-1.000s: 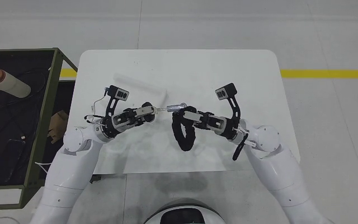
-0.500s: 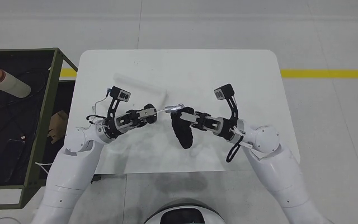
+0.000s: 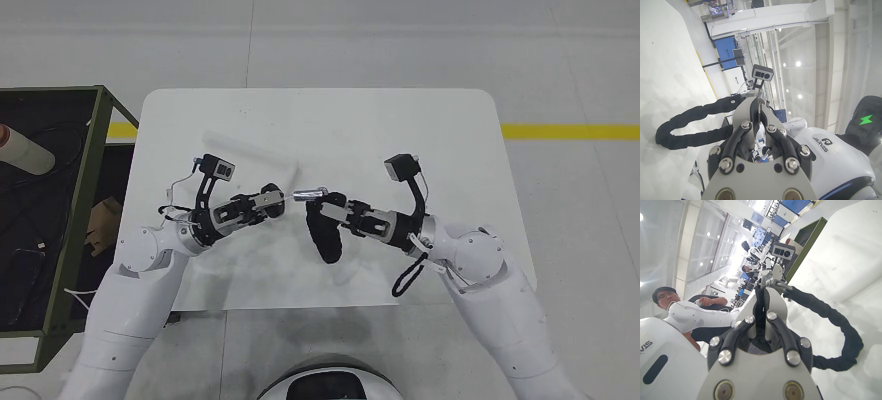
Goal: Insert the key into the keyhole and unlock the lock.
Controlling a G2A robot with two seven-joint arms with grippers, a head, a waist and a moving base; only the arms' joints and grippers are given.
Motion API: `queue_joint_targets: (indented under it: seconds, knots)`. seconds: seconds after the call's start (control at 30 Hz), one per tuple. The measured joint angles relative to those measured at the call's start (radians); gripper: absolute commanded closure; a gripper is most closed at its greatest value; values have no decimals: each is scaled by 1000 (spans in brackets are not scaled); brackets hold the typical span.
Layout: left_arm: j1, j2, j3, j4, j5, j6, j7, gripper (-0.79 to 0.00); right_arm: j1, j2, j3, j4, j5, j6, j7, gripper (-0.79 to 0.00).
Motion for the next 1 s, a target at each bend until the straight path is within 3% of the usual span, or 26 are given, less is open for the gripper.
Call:
queue_joint_targets:
  seconds: [0.37, 0.4, 0.43, 0.47, 0.87, 0.93, 0.97, 1.0]
  knots:
    - [2, -3, 5, 0, 9, -5, -40, 0, -1, 1, -5, 2, 13, 11, 8, 0]
    - [3, -3, 5, 0, 9, -3, -42, -182, -2, 1, -5, 3, 19, 10, 11, 0]
    - [3, -3, 5, 0, 9, 0, -43, -523, -2, 1, -5, 4, 27, 10, 15, 0]
    - [3, -4, 5, 0, 4, 3, -41, -785, -2, 1, -5, 6, 38, 9, 20, 0]
    - [22, 0, -47, -13, -50, -2, -92, -785, 6, 3, 12, 49, 181, -5, 85, 0]
    - [22, 2, -58, -9, -47, 5, -115, -413, 6, 4, 19, 52, 197, -6, 99, 0]
    - [21, 4, -63, -6, -39, 2, -128, -256, 6, 5, 22, 53, 202, -5, 106, 0]
    - [21, 4, -66, -3, -34, -1, -136, -148, 6, 6, 23, 53, 205, -5, 111, 0]
